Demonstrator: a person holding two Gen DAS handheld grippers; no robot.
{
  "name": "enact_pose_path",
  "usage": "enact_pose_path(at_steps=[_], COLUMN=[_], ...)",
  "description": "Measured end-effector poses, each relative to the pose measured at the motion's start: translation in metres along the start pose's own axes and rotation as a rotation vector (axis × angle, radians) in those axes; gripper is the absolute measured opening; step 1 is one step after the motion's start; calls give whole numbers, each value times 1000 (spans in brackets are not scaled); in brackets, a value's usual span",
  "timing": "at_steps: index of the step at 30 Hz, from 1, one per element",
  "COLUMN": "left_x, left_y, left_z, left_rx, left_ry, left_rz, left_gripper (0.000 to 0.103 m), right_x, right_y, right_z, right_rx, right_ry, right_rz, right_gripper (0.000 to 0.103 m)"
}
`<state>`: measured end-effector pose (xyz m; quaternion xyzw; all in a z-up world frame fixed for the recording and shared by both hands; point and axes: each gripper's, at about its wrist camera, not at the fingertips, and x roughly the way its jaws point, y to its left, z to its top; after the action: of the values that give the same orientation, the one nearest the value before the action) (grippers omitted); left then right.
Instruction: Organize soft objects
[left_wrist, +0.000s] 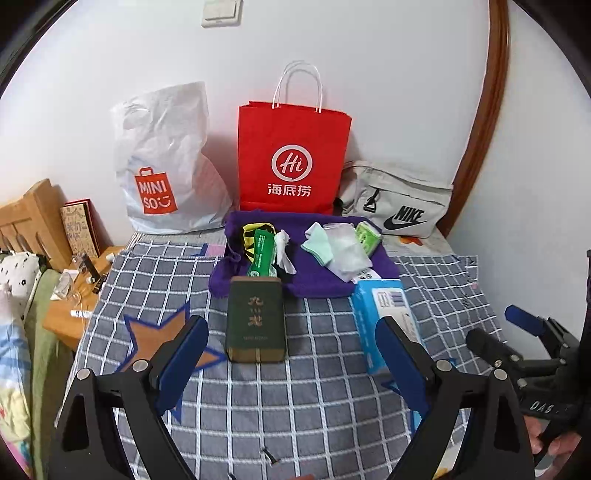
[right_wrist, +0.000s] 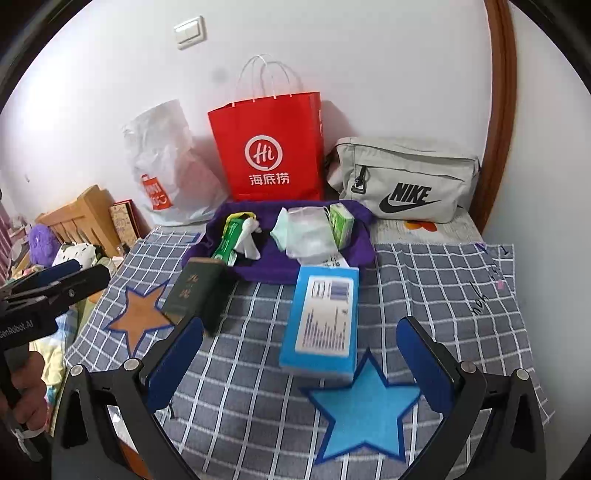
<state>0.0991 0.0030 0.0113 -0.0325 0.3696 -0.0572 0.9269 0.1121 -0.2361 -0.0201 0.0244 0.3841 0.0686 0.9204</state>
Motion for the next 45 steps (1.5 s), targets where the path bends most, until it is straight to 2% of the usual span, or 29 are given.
enact_pose_path(at_steps=[9,21,45], left_x=[-39,-62,-73], left_y=[3,-5,-8], left_z=[-34,-54,-61], left_rx=[-25,5,3], left_ry=[-56,-91,-98], left_rz=[54,118,104], left_gripper=[92,92,92], right_x=[-37,-61,-78], right_y=[4,6,6], right_z=[-35,-52,-59], right_rx=[2,3,2], right_ry=[-42,-74,-102], right_rz=[-2,-12,-19], right_gripper=[103,103,103])
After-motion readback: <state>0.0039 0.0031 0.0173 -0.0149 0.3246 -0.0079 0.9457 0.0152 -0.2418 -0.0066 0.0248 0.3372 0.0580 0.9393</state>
